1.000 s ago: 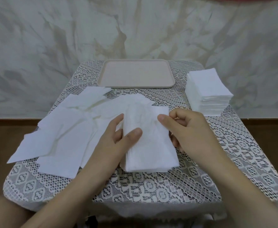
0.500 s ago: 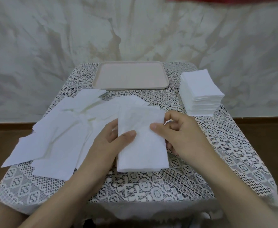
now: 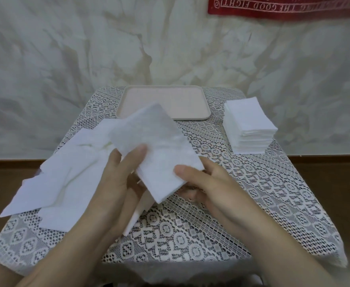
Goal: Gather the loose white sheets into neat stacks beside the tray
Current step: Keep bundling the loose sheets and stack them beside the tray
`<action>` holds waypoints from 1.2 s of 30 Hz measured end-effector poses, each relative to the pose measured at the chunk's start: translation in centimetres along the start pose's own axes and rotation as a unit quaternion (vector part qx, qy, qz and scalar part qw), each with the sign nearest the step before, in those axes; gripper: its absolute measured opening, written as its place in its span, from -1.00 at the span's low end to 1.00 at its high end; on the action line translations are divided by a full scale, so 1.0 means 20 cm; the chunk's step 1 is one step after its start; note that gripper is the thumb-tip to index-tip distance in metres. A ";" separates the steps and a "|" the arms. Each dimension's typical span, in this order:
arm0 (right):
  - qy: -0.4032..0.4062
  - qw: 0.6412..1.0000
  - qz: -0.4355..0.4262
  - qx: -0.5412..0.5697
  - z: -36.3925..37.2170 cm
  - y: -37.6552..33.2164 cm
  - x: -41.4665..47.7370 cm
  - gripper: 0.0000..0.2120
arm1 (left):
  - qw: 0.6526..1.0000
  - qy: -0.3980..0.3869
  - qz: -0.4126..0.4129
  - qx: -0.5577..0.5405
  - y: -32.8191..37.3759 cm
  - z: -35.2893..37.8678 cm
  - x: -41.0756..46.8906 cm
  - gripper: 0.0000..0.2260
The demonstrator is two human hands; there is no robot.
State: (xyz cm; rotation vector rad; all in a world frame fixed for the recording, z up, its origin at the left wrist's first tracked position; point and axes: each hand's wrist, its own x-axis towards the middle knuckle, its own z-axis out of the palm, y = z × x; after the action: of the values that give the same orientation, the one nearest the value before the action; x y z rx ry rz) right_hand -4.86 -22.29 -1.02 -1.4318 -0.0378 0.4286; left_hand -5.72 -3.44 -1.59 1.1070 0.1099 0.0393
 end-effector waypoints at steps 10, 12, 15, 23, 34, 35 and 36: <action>0.045 0.981 -0.168 -0.084 0.06 -0.08 0.28 -0.57 | 0.946 -0.061 0.089 0.307 0.24 -0.29 0.19 -0.42; 0.030 0.974 -0.180 -0.137 0.09 -0.06 0.31 -0.58 | 0.930 -0.069 0.093 0.348 0.24 -0.33 0.20 -0.37; -0.009 0.968 -0.156 -0.196 0.14 0.01 0.33 -0.47 | 0.925 -0.059 0.102 0.361 0.19 -0.34 0.21 -0.26; -0.006 0.961 -0.152 -0.229 0.19 0.03 0.36 -0.28 | 0.924 -0.036 0.116 0.361 0.12 -0.36 0.24 -0.23; -0.062 0.988 -0.113 -0.083 0.08 -0.09 0.26 -0.37 | 0.972 -0.026 0.094 0.212 0.18 -0.28 0.14 -0.39; -0.071 0.990 -0.097 -0.075 0.07 -0.09 0.25 -0.41 | 0.973 -0.043 0.090 0.211 0.18 -0.27 0.14 -0.44; -0.076 0.991 -0.084 -0.064 0.06 -0.09 0.23 -0.43 | 0.971 -0.057 0.082 0.216 0.18 -0.27 0.13 -0.49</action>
State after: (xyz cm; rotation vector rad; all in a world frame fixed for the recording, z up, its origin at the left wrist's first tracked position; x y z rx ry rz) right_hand -0.47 -19.96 -0.12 -1.5066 -0.3124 0.4017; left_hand -3.65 3.19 -1.00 1.5501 -0.0826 0.1034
